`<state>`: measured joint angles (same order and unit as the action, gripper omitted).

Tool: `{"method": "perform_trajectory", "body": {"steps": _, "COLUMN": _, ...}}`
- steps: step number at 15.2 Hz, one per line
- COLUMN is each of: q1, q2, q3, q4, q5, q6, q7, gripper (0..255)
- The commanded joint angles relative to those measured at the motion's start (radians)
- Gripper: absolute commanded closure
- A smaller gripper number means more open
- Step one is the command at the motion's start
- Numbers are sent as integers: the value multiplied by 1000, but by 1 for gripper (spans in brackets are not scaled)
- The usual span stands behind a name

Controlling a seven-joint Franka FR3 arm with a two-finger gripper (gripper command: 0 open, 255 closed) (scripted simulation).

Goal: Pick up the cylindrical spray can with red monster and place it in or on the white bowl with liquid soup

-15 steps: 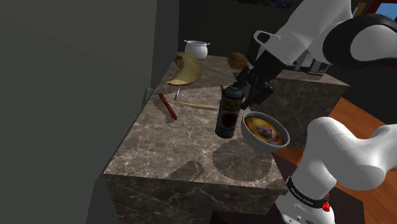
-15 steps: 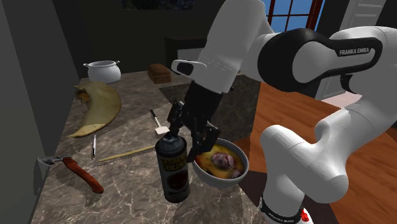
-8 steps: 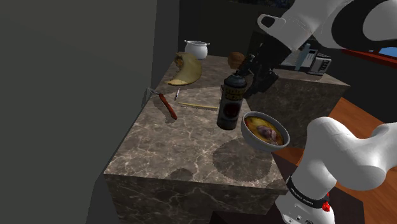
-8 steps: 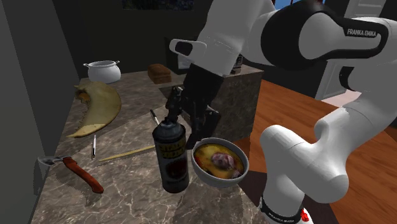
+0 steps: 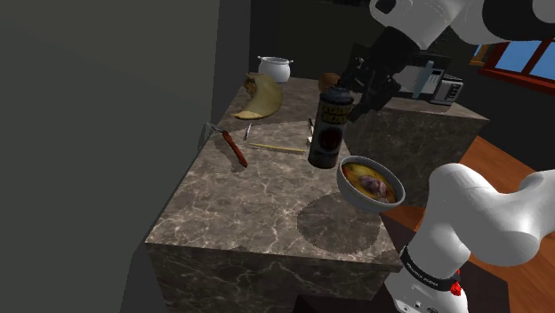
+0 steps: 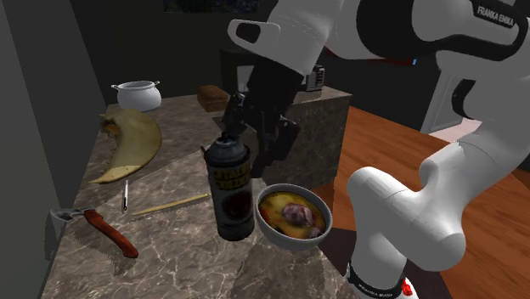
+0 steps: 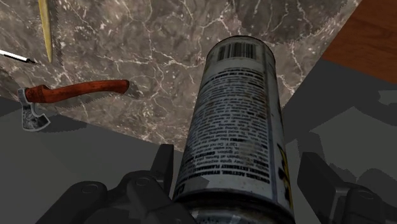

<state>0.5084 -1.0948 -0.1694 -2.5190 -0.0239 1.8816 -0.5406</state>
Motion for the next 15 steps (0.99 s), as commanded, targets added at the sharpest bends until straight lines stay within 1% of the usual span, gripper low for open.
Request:
{"method": "perform_trajectory", "body": {"steps": 1, "q1": -11, "q2": -38, "q3": -18, "q4": 7, "q5": -11, "q6": -45, "q7": -18, "gripper": 255}}
{"method": "perform_trajectory", "body": {"steps": 7, "q1": -58, "q2": -170, "q3": -99, "q4": 50, "q5": -67, "q6": -223, "q7": -100, "gripper": 255}}
{"method": "perform_trajectory", "body": {"steps": 13, "q1": -96, "q2": -253, "q3": -182, "q4": 143, "q5": -131, "q6": -396, "q7": -190, "gripper": 255}}
{"method": "perform_trajectory", "body": {"steps": 15, "q1": -103, "q2": -274, "q3": -189, "q4": 109, "q5": -138, "q6": -382, "q7": -193, "gripper": 255}}
